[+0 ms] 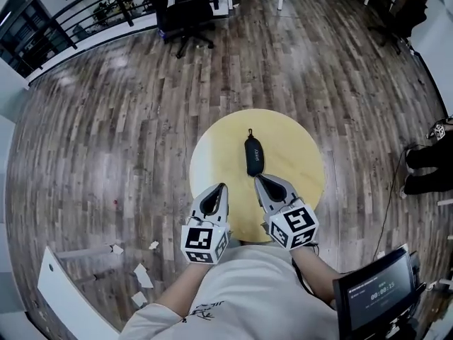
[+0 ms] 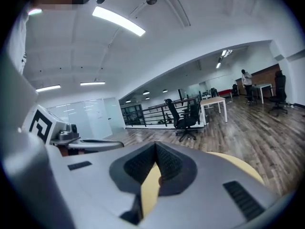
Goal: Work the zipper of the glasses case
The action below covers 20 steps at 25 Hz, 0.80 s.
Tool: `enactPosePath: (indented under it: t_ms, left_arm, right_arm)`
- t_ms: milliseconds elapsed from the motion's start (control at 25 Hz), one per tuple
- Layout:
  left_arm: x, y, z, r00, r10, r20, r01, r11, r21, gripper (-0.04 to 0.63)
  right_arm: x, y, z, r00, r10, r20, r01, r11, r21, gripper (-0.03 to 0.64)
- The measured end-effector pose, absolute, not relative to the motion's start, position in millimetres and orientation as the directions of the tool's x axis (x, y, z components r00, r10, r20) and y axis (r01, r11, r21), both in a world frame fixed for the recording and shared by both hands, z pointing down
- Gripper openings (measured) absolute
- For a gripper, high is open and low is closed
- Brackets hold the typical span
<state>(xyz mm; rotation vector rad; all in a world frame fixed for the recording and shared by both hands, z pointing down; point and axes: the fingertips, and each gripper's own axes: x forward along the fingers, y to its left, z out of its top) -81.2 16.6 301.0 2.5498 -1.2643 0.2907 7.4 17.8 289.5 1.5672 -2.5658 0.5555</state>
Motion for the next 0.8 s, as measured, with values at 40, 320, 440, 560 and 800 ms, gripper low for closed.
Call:
enactPosePath:
  t_ms: [40, 320, 440, 560, 800]
  left_arm:
    - [-83.8, 15.9, 299.5, 0.593, -0.749, 0.296, -0.803, -0.576, 0.153, 0.006]
    - [-78.2, 12.1, 292.3, 0.595, -0.748, 0.293, -0.801, -0.581, 0.143, 0.006]
    - [-70.4, 13.1, 289.1, 0.615, -0.732, 0.294, -0.785, -0.604, 0.138, 0.006]
    - [-63.3, 8.7, 290.1, 0.631, -0.720, 0.289, -0.771, -0.621, 0.138, 0.006]
    - [-46.2, 6.4, 297.8, 0.647, -0.709, 0.280, -0.758, -0.640, 0.128, 0.006]
  right_arm:
    - [1.0, 18.0, 287.2, -0.484, -0.839, 0.248, -0.867, 0.422, -0.265, 0.002]
    - [-4.9, 18.8, 288.8, -0.516, -0.815, 0.264, -0.850, 0.448, -0.277, 0.000]
    - [-1.3, 21.6, 284.5, -0.503, -0.824, 0.262, -0.858, 0.438, -0.268, 0.000]
    - [5.1, 19.7, 286.4, -0.485, -0.835, 0.260, -0.868, 0.423, -0.261, 0.000]
    - [23.9, 17.2, 297.8, -0.469, -0.846, 0.253, -0.874, 0.403, -0.270, 0.000]
